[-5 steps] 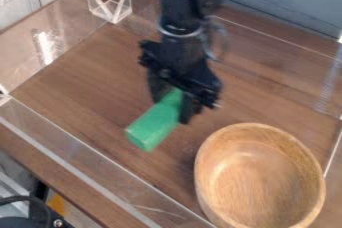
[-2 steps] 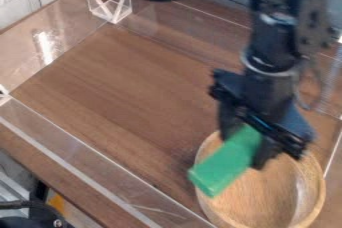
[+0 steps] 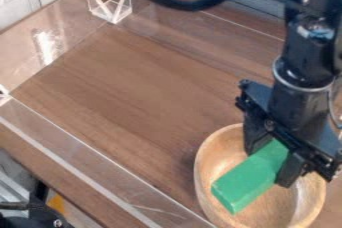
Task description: Put the green block in the brown bowl
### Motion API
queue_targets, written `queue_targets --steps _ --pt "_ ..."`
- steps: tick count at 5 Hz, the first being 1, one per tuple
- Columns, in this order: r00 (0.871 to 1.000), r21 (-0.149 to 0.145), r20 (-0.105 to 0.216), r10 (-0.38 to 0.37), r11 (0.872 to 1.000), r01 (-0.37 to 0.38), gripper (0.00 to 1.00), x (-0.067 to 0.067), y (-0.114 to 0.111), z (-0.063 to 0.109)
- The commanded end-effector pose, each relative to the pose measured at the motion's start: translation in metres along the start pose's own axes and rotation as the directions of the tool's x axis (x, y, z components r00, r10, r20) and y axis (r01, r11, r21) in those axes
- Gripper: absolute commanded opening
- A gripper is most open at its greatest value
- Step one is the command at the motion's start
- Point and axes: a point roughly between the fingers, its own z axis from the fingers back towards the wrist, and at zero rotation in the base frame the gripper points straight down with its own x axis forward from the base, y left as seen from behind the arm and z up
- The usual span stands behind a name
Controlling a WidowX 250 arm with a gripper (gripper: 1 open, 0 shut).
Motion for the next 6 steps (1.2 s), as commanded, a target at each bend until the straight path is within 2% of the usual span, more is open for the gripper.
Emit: queue_targets --steps 1,2,3,6 --pt "0.996 -0.025 0.085 0.001 1.000 0.001 0.00 0.012 0.010 0.024" --pt "0.995 -0.035 0.104 0.000 0.999 0.003 0.00 0.016 0.022 0.032" --pt "0.994 -0.047 0.109 0.009 0.999 -0.004 0.00 0.010 0.026 0.030" --pt "0.994 -0.050 0.107 0.000 0.999 0.006 0.00 0.007 0.023 0.029"
